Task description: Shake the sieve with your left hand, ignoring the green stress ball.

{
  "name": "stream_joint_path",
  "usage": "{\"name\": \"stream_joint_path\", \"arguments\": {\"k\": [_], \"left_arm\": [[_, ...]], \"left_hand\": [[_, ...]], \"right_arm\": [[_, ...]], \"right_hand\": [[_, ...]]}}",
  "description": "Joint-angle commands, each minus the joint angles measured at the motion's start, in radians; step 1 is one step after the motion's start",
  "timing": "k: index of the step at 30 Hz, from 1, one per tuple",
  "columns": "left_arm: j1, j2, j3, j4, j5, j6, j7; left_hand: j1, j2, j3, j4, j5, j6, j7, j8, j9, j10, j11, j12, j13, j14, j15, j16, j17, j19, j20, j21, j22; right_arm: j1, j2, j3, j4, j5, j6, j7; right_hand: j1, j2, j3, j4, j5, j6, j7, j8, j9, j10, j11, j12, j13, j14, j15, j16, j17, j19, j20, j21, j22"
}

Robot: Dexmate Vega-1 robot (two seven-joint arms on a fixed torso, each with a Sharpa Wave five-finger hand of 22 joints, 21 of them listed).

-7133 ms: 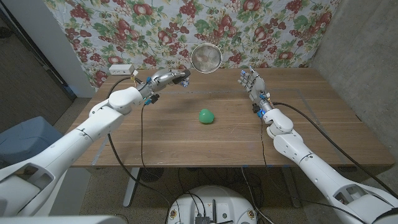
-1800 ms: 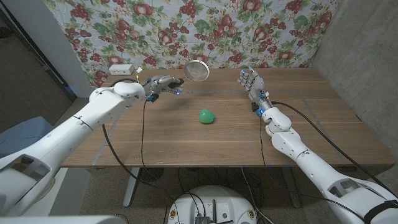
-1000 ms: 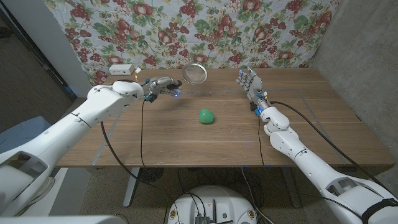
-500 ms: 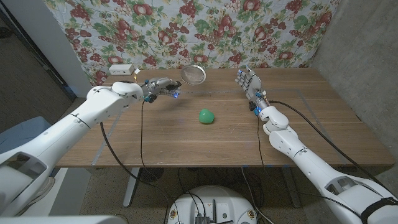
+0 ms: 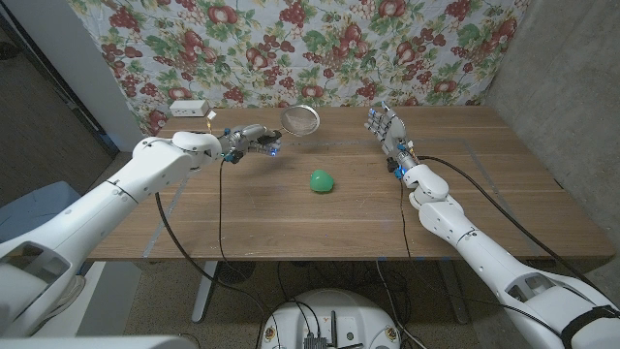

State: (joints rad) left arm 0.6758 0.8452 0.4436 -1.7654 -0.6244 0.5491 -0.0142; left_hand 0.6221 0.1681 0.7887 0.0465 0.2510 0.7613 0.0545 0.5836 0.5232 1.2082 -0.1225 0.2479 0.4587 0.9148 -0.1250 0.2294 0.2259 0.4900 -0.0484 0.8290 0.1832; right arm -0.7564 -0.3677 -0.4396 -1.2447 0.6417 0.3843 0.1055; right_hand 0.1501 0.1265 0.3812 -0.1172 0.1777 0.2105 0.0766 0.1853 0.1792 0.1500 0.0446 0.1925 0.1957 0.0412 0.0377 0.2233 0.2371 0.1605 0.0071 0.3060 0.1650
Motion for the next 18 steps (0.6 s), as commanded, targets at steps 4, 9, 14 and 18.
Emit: {"name": "stream_joint_path", "arguments": {"k": [4,9,14,18], "left_arm": [[0.036,0.006,-0.021,0.010,-0.084,-0.023,-0.027],[0.044,0.011,-0.024,0.002,-0.098,-0.011,-0.015],[0.048,0.015,-0.023,-0.003,-0.109,0.004,-0.006],[0.052,0.018,-0.022,-0.003,-0.117,0.005,-0.008]], "left_hand": [[0.031,0.035,0.016,0.006,-0.004,0.007,0.015,0.000,-0.004,0.051,-0.043,0.006,0.002,0.012,-0.104,0.006,0.004,0.007,-0.026,0.012,0.002],[0.033,0.036,0.018,0.003,-0.005,0.009,0.018,0.000,-0.006,0.051,-0.042,0.004,-0.001,0.013,-0.105,0.007,0.005,0.009,-0.025,0.014,0.002],[0.035,0.036,0.019,0.002,-0.008,0.010,0.023,-0.002,-0.008,0.052,-0.042,0.004,-0.003,0.015,-0.104,0.009,0.006,0.009,-0.025,0.015,0.002],[0.037,0.036,0.021,0.001,-0.010,0.010,0.025,-0.003,-0.010,0.051,-0.039,0.002,-0.007,0.015,-0.103,0.009,0.007,0.009,-0.025,0.016,0.002]], "right_arm": [[-0.004,-0.002,-0.003,-0.002,0.005,-0.006,0.008],[-0.007,-0.005,-0.003,-0.008,0.006,-0.009,0.007],[-0.011,-0.009,-0.003,-0.017,0.005,-0.012,0.006],[-0.014,-0.012,-0.003,-0.022,0.006,-0.015,0.005]], "right_hand": [[-0.002,0.014,0.008,0.004,-0.001,0.007,-0.002,0.004,0.001,0.005,-0.001,0.006,0.002,0.000,0.001,0.005,0.001,0.007,0.004,-0.004,0.006],[-0.002,0.014,0.008,0.004,-0.001,0.006,-0.002,0.004,0.001,0.004,0.001,0.006,0.002,0.000,0.001,0.005,0.000,0.008,0.005,-0.007,0.006],[-0.002,0.014,0.008,0.004,-0.001,0.007,-0.002,0.004,0.001,0.005,0.001,0.007,0.002,0.000,0.001,0.005,0.000,0.009,0.004,-0.009,0.006],[-0.002,0.014,0.008,0.004,-0.001,0.007,-0.003,0.005,0.001,0.003,0.000,0.006,0.002,0.000,0.001,0.005,0.000,0.010,0.005,-0.010,0.006]]}}
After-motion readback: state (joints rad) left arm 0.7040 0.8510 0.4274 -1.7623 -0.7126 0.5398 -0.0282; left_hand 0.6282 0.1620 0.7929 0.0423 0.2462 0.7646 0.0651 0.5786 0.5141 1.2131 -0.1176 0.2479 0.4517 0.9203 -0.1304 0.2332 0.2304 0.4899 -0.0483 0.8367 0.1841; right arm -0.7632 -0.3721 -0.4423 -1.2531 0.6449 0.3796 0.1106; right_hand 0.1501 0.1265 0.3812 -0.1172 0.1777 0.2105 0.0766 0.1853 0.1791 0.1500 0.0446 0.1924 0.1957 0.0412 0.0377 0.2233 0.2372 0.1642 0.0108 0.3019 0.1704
